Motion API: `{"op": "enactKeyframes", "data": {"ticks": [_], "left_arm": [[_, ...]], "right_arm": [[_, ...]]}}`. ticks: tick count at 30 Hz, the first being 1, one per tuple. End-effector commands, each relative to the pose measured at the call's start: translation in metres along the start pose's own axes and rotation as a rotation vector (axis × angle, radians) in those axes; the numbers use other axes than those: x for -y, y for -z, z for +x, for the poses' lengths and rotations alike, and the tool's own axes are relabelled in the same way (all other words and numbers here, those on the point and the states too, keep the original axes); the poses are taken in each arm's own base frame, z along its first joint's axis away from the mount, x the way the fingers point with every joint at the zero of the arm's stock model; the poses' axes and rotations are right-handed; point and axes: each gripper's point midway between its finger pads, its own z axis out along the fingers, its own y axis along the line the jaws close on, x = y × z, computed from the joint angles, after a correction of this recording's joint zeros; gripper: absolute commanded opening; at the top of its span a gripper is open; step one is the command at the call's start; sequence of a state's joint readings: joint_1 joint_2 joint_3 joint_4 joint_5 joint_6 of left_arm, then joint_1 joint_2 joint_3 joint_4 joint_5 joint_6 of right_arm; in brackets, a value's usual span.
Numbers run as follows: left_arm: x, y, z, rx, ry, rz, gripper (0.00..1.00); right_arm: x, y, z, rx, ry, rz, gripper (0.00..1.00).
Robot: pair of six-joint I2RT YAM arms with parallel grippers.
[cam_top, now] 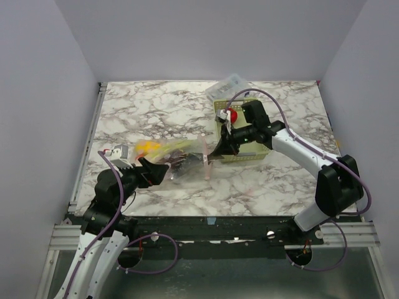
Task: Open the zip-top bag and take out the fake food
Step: Pick up the fake fish from the zipper food storage bag.
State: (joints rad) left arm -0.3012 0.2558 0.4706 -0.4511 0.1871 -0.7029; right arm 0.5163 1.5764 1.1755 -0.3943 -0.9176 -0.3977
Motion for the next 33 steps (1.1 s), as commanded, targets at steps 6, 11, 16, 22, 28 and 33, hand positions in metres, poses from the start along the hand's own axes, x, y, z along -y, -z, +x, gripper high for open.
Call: {"op": "enactKeyframes", "data": {"ticks": [6, 11, 16, 22, 28, 33], "left_arm": [[0.010, 0.002, -0.004, 0.005, -0.016, 0.044, 0.98], [0.009, 0.003, -0.004, 0.008, -0.016, 0.044, 0.98], [0.010, 0.001, -0.003, 0.007, -0.008, 0.049, 0.99], [0.011, 0.002, -0.004, 0.008, -0.010, 0.054, 0.99], [0.010, 0.004, -0.004, 0.010, -0.014, 0.046, 0.99], [0.010, 0.004, -0.003, 0.011, -0.014, 0.047, 0.98]], "right_arm": [[0.008, 0.010, 0.017, 0.032, -0.129, -0.011, 0.00], [0.010, 0.024, 0.009, 0.083, -0.155, -0.019, 0.00], [0.004, 0.032, 0.005, 0.108, -0.139, -0.007, 0.00], [0.005, 0.039, 0.006, 0.116, -0.138, 0.010, 0.00], [0.002, 0.053, 0.000, 0.127, -0.118, 0.034, 0.00], [-0.002, 0.061, -0.005, 0.138, -0.095, 0.055, 0.00]]}}
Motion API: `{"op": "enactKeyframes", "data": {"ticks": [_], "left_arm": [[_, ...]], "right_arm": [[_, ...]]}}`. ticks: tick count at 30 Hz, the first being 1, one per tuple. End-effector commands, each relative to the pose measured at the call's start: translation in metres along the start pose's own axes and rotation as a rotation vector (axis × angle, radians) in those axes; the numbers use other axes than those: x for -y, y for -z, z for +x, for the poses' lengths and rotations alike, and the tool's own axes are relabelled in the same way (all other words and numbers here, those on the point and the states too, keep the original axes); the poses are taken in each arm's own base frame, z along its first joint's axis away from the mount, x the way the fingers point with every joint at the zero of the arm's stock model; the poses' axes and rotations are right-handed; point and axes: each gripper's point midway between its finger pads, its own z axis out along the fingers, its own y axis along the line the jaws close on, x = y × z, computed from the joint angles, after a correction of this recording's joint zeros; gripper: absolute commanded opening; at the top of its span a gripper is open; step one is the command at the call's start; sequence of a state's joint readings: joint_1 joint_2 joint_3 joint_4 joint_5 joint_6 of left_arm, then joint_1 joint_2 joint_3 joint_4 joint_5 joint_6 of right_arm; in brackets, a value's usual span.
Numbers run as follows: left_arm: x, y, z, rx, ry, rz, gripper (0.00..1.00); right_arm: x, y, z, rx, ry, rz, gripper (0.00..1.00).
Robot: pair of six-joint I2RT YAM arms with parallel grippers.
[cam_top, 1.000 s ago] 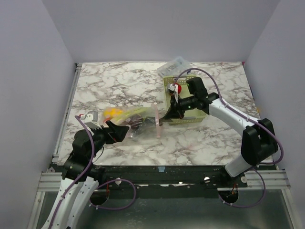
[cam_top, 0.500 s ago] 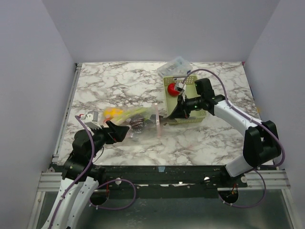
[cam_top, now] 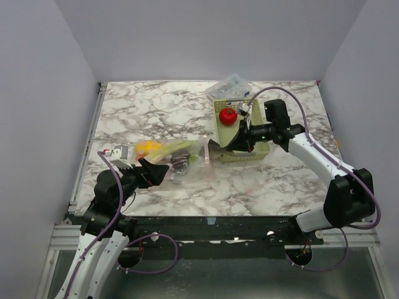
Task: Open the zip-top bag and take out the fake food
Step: Pick up the fake fish from the zipper food storage bag, then place the fake fish in the bin.
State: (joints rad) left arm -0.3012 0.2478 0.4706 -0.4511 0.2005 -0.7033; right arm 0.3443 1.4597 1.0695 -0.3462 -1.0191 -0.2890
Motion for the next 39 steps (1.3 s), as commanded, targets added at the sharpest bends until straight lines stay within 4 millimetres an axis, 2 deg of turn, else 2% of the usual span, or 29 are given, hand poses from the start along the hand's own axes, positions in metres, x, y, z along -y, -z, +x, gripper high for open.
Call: {"op": "enactKeyframes", "data": {"ticks": [1, 5, 11, 23, 31, 39], "left_arm": [[0.007, 0.003, -0.004, 0.013, -0.014, 0.031, 0.99], [0.007, 0.003, -0.005, 0.015, -0.016, 0.032, 0.99], [0.008, 0.003, -0.005, 0.016, -0.016, 0.032, 0.98], [0.007, 0.004, -0.004, 0.018, -0.031, 0.037, 0.99], [0.009, 0.002, -0.001, 0.015, -0.017, 0.059, 0.99], [0.009, -0.001, 0.005, -0.006, -0.003, 0.076, 0.99]], "right_arm": [[-0.013, 0.011, -0.009, 0.026, 0.037, -0.011, 0.00], [-0.018, 0.020, -0.019, 0.047, 0.052, -0.003, 0.00], [-0.018, 0.033, -0.021, 0.061, 0.060, 0.030, 0.00], [-0.011, 0.081, -0.047, 0.176, 0.068, 0.109, 0.00], [0.006, 0.108, -0.054, 0.232, 0.050, 0.192, 0.00], [0.036, 0.113, -0.058, 0.230, 0.022, 0.284, 0.00]]}}
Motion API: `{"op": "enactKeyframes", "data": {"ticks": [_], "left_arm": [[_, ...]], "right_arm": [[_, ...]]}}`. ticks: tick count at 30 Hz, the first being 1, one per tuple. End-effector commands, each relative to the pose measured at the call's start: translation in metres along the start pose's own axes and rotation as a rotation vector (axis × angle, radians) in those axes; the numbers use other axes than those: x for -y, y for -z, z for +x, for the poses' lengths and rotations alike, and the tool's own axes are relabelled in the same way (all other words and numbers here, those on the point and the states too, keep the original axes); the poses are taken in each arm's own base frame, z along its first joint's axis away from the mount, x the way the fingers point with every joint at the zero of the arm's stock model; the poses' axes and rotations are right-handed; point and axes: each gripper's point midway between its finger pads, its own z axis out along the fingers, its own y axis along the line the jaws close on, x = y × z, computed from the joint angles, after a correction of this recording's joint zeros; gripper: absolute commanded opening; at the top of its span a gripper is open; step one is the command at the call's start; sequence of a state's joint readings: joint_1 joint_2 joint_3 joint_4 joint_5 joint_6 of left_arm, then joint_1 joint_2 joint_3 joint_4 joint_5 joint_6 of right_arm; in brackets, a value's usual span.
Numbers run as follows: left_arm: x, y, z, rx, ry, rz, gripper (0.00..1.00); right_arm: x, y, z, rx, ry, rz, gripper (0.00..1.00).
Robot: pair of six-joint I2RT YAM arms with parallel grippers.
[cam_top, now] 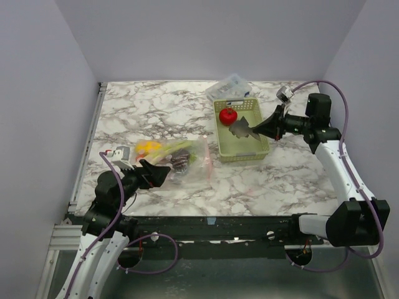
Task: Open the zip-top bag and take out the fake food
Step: Place the fake fish in the bin.
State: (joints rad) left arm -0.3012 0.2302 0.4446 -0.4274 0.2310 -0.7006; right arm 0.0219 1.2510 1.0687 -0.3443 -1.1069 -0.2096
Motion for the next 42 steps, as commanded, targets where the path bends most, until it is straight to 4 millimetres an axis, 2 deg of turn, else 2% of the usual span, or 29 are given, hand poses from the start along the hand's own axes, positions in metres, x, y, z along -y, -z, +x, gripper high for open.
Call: {"op": "enactKeyframes", "data": {"ticks": [1, 8, 23, 28, 39, 42], "left_arm": [[0.006, -0.001, 0.001, 0.002, 0.008, 0.038, 0.99], [0.006, 0.001, 0.000, 0.022, 0.032, 0.043, 0.99], [0.006, -0.001, 0.008, -0.002, 0.030, 0.070, 0.99], [0.004, -0.001, 0.012, -0.005, 0.036, 0.070, 0.99], [0.002, 0.000, 0.016, 0.000, 0.046, 0.073, 0.99], [0.003, -0.001, 0.016, -0.002, 0.050, 0.078, 0.99]], "right_arm": [[0.022, -0.003, -0.011, 0.013, 0.011, 0.064, 0.00], [0.059, -0.016, 0.007, -0.038, -0.025, 0.105, 0.00], [0.094, -0.039, 0.031, -0.077, -0.150, 0.078, 0.01], [0.113, -0.045, 0.052, -0.114, -0.201, 0.129, 0.01], [0.144, -0.031, 0.102, -0.232, -0.235, 0.348, 0.04], [0.145, -0.030, 0.109, -0.246, -0.236, 0.358, 0.04]]}}
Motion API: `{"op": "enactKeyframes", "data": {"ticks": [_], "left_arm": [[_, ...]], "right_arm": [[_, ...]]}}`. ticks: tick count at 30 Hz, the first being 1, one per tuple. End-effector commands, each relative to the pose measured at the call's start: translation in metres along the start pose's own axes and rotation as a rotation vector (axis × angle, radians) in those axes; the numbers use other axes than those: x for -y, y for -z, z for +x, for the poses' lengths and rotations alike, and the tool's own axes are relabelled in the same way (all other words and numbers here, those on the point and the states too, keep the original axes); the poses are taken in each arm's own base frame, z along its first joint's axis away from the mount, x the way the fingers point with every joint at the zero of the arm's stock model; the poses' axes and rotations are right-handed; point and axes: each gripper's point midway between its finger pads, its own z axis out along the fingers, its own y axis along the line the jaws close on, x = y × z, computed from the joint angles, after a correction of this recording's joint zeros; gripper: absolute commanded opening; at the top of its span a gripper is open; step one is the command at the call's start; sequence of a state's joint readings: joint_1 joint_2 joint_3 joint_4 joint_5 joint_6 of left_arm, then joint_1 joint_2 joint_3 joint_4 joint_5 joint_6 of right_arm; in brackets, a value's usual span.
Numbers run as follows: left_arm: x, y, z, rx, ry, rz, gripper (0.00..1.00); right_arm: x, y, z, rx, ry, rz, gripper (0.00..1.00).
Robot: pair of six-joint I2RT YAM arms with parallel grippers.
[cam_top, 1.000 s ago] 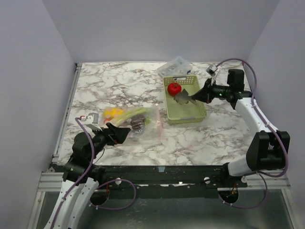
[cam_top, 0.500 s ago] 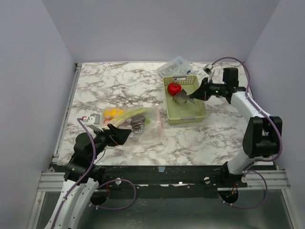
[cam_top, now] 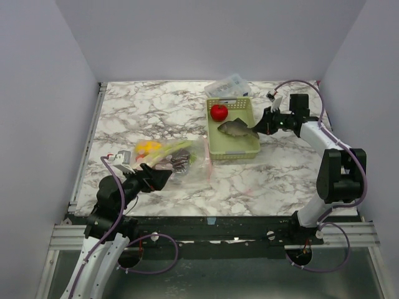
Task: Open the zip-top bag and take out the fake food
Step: Place the fake fish in the bin.
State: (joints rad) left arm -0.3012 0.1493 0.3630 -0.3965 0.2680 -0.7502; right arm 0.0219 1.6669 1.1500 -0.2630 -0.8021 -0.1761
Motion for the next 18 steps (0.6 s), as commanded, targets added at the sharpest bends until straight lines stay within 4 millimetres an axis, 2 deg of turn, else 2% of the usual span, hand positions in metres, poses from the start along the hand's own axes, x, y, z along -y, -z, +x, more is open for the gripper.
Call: {"op": "enactKeyframes", "data": {"ticks": [1, 5, 11, 14, 18], "left_arm": [[0.005, -0.001, 0.001, -0.003, 0.008, 0.032, 0.98], [0.005, 0.000, 0.000, -0.003, 0.006, 0.032, 0.99], [0.007, -0.001, 0.000, -0.003, 0.010, 0.036, 0.99], [0.008, -0.002, 0.000, -0.008, 0.016, 0.041, 0.99], [0.008, -0.005, 0.002, -0.018, 0.032, 0.049, 0.99]], "right_arm": [[0.020, -0.002, 0.017, -0.034, -0.002, 0.087, 0.04], [0.014, -0.004, 0.022, -0.035, -0.005, 0.056, 0.05], [-0.009, -0.004, 0.017, -0.015, -0.032, -0.066, 0.07], [-0.008, -0.005, 0.021, -0.024, -0.040, -0.062, 0.16], [-0.007, -0.011, 0.035, -0.062, -0.065, -0.073, 0.18]]}}
